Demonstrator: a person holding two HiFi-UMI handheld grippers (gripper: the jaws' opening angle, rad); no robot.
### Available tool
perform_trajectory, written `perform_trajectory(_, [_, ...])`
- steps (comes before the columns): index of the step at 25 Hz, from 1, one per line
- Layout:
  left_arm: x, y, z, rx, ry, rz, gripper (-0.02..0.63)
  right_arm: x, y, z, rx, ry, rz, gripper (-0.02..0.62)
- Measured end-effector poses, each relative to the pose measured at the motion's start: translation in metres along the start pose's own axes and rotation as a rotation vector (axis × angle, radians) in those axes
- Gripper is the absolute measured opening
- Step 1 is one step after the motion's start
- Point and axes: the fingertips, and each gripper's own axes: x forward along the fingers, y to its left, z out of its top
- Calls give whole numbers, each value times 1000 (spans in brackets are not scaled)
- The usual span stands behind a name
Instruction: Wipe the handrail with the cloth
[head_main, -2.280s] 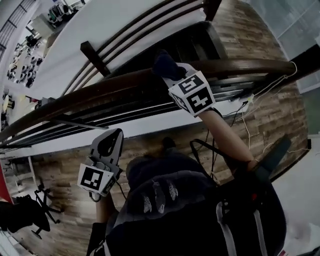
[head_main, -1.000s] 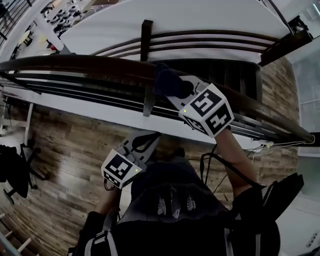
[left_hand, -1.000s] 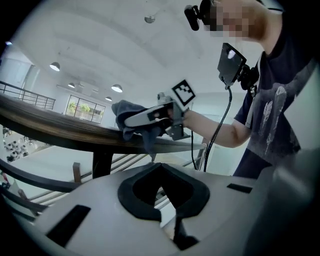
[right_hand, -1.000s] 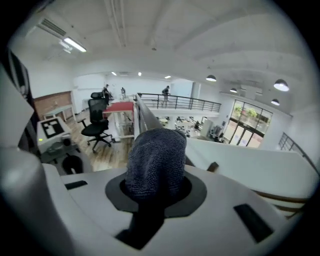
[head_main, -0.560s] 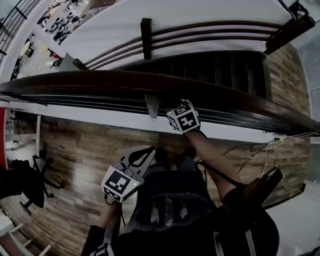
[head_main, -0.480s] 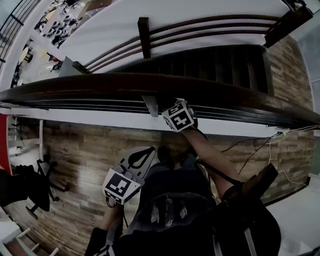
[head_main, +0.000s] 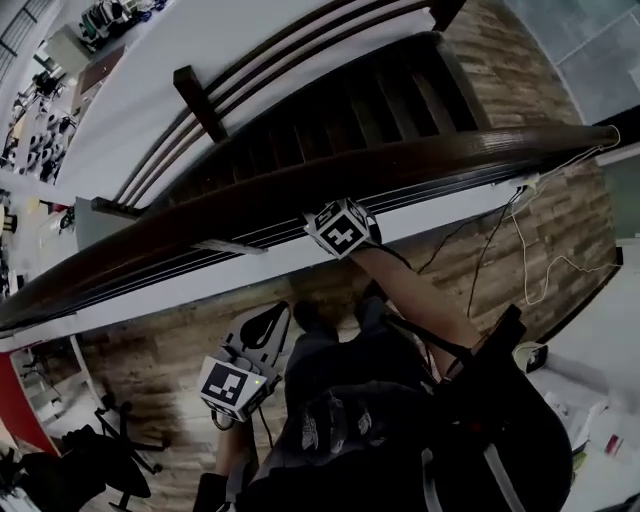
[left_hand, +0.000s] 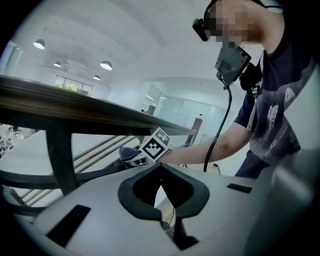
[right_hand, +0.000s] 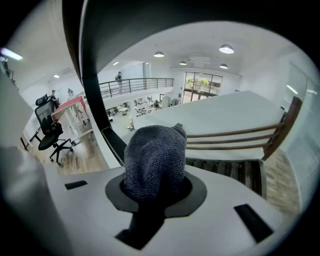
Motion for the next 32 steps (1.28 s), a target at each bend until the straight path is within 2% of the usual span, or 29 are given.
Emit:
perform_trajectory(5, [76, -47, 25, 85, 59, -91, 6, -56, -92, -40, 32, -45, -73, 67])
perform_trajectory(10, [168, -115, 39, 139, 126, -129, 6, -105, -165, -90, 72, -108, -70, 67])
perform_trajectory(14, [240, -166, 57, 131, 90, -120, 6, -139, -224, -129, 47, -120, -60, 67])
perform_trajectory(17, [286, -195, 63, 135, 86, -153, 6, -164, -270, -162, 55, -107, -82, 67])
perform_trajectory(22, [348, -208, 90, 178, 40, -245, 6, -199, -358, -198, 143, -144, -166, 67])
perform_trajectory(25, [386, -226, 83, 234, 96, -323, 6, -229, -416, -234, 186, -170, -253, 67])
perform_trajectory(28, [420, -262, 85, 288, 124, -388, 6, -268, -489, -281, 260, -179, -353, 67])
perform_trajectory(32, [462, -298, 86, 303, 139, -413, 6, -316, -581, -339, 326, -182, -471, 67])
